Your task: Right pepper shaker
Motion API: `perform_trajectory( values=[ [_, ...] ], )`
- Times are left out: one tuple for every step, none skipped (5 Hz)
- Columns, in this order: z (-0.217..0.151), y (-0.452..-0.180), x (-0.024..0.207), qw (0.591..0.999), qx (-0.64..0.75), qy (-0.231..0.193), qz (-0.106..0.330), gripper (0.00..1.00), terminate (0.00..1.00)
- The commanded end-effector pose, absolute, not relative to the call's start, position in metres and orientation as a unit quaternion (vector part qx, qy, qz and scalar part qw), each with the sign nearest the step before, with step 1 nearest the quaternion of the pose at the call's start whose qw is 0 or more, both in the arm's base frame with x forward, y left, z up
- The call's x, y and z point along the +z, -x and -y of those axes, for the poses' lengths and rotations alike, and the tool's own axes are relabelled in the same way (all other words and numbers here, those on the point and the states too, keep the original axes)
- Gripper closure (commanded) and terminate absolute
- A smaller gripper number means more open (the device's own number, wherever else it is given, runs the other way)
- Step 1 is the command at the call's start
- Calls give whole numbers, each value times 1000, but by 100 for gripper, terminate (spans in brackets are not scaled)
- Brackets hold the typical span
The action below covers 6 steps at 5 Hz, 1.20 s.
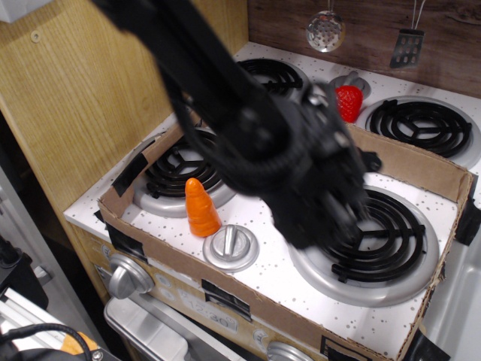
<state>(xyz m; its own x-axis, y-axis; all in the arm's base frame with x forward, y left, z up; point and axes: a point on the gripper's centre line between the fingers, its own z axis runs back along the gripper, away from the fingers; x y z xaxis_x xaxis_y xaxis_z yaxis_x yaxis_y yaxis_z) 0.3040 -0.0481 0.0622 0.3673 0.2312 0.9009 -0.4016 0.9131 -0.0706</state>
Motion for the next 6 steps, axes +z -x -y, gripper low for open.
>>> perform_trajectory(
  values=[
    [76,-305,48,777,229,-72,581,100,0],
    [83,-306,38,769,243,-72,586,100,0],
    [84,-308,33,772,247,-65,582,100,0],
    [88,-308,29,773,251,-60,579,100,0],
    [102,-306,17,779,270,-40,564,100,0],
    [103,-305,18,792,254,-30,554,0,0]
  ],
)
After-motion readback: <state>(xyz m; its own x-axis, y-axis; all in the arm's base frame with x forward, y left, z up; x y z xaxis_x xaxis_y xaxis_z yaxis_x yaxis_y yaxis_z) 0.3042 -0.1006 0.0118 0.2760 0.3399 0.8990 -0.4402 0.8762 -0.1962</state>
